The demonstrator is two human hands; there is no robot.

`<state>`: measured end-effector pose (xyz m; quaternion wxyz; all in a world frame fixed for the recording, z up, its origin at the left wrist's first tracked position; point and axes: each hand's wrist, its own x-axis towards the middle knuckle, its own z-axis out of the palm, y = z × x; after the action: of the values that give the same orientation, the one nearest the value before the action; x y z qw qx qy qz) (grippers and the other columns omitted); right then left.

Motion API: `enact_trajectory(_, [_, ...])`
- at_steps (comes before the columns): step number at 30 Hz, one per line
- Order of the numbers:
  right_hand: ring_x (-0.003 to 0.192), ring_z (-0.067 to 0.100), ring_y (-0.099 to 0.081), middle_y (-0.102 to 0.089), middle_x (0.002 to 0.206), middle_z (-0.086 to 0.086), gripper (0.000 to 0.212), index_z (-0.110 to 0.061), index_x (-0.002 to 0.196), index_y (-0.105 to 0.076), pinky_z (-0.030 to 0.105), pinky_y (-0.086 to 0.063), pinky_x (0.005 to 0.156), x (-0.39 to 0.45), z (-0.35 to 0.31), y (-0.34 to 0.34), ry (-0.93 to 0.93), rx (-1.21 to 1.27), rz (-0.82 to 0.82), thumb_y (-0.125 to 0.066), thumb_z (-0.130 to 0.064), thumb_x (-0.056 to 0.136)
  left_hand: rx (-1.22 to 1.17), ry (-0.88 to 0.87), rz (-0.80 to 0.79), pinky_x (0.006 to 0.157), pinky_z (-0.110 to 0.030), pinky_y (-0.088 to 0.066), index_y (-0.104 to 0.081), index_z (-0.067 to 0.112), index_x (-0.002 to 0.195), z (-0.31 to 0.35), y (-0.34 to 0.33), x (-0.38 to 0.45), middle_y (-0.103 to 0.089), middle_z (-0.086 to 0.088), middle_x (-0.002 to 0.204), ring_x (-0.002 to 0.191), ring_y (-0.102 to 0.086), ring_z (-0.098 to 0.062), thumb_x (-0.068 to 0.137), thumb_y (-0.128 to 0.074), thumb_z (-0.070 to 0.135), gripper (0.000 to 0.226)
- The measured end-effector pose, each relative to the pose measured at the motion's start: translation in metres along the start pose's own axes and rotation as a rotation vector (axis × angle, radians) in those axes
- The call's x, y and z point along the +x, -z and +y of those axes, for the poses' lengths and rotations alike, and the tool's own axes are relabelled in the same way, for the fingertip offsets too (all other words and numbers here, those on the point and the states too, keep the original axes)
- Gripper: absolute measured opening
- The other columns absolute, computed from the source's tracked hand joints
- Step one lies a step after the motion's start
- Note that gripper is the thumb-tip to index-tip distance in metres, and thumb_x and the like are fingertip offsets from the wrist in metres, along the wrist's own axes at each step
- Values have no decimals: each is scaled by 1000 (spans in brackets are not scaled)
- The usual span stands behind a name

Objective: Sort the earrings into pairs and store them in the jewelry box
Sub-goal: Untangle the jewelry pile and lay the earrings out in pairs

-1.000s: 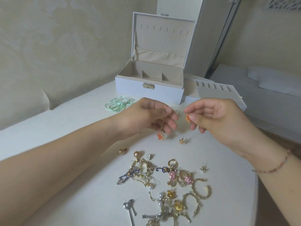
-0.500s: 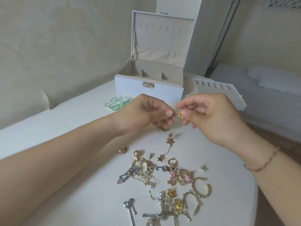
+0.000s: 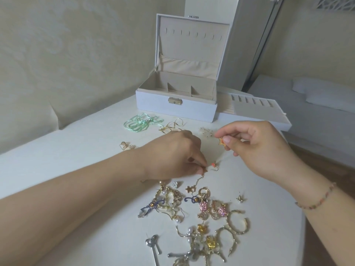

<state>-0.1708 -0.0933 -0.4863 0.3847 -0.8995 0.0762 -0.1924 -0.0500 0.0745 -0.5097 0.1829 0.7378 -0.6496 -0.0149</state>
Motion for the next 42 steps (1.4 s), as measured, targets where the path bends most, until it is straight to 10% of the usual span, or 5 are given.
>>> enact_trajectory(14, [60,8,-66,-68,67,-6,30,-29,83,-71,25,-53,61,-6,-2,-7,-79,47,-175,-61,-1,91,109,108,-203,82,-27,-40,-45,31,88,4,-1,-5,-43,13,88,93,-38,-16,96,-54,22,15])
enact_trajectory(28, [54,5,-62,-68,65,-2,28,-31,86,-70,17,-52,60,-7,-7,-13,26,91,17,-66,-3,87,-422,298,297,51,-10,-35,-75,22,77,6,6,6,-60,20,52,47,-44,0,83,-75,26,7])
enact_trajectory(35, [60,6,-60,-67,69,-5,30,-33,76,-62,30,-51,67,4,2,2,2,-41,122,-60,-7,90,-274,284,386,58,-9,-34,-71,23,91,2,6,6,-66,14,75,63,-54,2,86,-71,28,7])
enact_trajectory(42, [52,1,-55,-67,73,6,22,-23,82,-64,24,-44,60,14,6,17,-80,64,158,-57,-5,93,33,187,190,92,-37,-48,-67,26,115,-18,-5,1,-63,7,116,106,-59,-20,84,-65,31,31])
